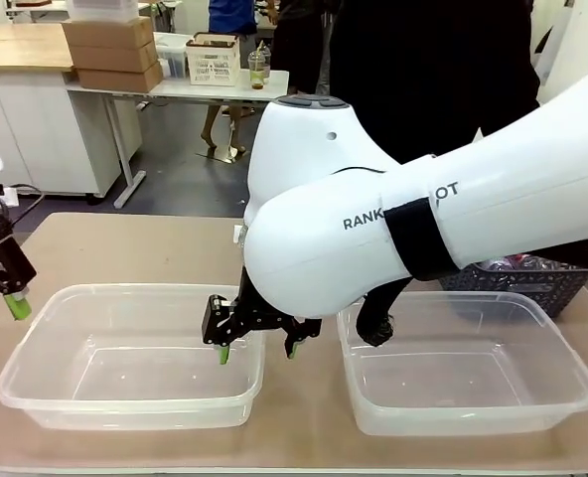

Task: Sort the waste into each basket.
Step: Pick up the Organizing box on the left side of the table and lift it.

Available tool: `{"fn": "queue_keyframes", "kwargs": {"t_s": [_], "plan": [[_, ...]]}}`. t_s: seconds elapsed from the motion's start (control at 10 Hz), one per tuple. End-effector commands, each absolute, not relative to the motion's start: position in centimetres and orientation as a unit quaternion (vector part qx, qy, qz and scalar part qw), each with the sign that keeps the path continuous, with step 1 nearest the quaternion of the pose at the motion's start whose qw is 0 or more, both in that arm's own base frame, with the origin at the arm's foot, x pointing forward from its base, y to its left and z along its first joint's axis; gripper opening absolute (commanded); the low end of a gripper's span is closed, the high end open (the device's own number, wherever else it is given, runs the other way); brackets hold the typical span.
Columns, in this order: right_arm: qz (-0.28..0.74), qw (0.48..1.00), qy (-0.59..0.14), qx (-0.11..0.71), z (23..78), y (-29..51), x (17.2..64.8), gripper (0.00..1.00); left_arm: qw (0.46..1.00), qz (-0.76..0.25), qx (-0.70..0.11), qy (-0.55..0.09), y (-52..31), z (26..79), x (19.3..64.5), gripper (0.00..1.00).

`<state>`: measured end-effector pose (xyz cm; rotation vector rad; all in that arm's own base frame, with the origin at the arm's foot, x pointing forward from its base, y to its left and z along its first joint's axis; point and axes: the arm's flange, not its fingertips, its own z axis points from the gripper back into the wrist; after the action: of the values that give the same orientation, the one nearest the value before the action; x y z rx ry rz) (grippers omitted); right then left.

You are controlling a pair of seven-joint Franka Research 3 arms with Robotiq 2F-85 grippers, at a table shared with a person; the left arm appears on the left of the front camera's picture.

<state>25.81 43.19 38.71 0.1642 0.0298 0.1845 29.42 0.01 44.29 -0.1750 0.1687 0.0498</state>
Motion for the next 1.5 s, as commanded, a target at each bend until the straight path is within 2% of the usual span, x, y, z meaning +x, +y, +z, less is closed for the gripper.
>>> {"fn": "queue_keyframes", "kwargs": {"t_s": [0.0,0.1,0.3,0.6,0.7,0.8,0.9,1.0,1.1,1.2,1.3,1.4], "plan": [[0.069,0.994,0.013,0.078,38.2,43.1,26.1,1.00,0.996,0.037,-0.061,0.049,-2.4,38.5,28.6,1.00],[0.065,0.994,0.014,0.084,37.8,42.9,26.0,1.00,0.997,0.028,-0.042,0.051,-3.0,36.9,28.3,1.00],[0.052,0.994,0.021,0.090,37.1,42.4,26.1,1.00,0.994,0.019,-0.039,0.105,-3.1,35.0,27.7,1.00],[0.052,0.994,0.018,0.089,37.1,42.1,26.3,1.00,0.988,0.037,-0.020,0.145,-2.3,33.4,26.8,1.00],[0.054,0.994,0.024,0.091,37.1,42.1,26.3,0.41,0.988,0.036,-0.038,0.147,-2.1,33.2,26.6,1.00],[0.053,0.994,0.023,0.089,37.0,42.3,26.3,0.40,0.990,0.035,-0.044,0.131,-2.2,33.4,26.5,0.41],[0.055,0.995,0.024,0.084,36.9,42.6,26.3,0.00,0.991,0.034,-0.057,0.117,-2.2,33.6,26.5,0.40],[0.057,0.995,0.025,0.075,36.7,42.9,26.4,0.35,0.991,0.033,-0.067,0.115,-2.1,33.7,26.4,0.00],[0.055,0.996,0.024,0.073,36.6,42.9,26.4,0.00,0.991,0.035,-0.068,0.113,-2.2,33.6,26.2,0.00],[0.052,0.996,0.021,0.072,36.8,42.9,26.3,0.00,0.990,0.031,-0.068,0.116,-2.2,33.5,26.1,0.00],[0.043,0.996,0.024,0.068,36.8,42.8,26.4,0.00,0.990,0.028,-0.065,0.119,-2.2,33.4,26.0,0.14],[0.040,0.997,0.022,0.068,36.9,42.5,26.4,0.00,0.990,0.024,-0.067,0.119,-2.2,33.5,26.0,0.04]]}}
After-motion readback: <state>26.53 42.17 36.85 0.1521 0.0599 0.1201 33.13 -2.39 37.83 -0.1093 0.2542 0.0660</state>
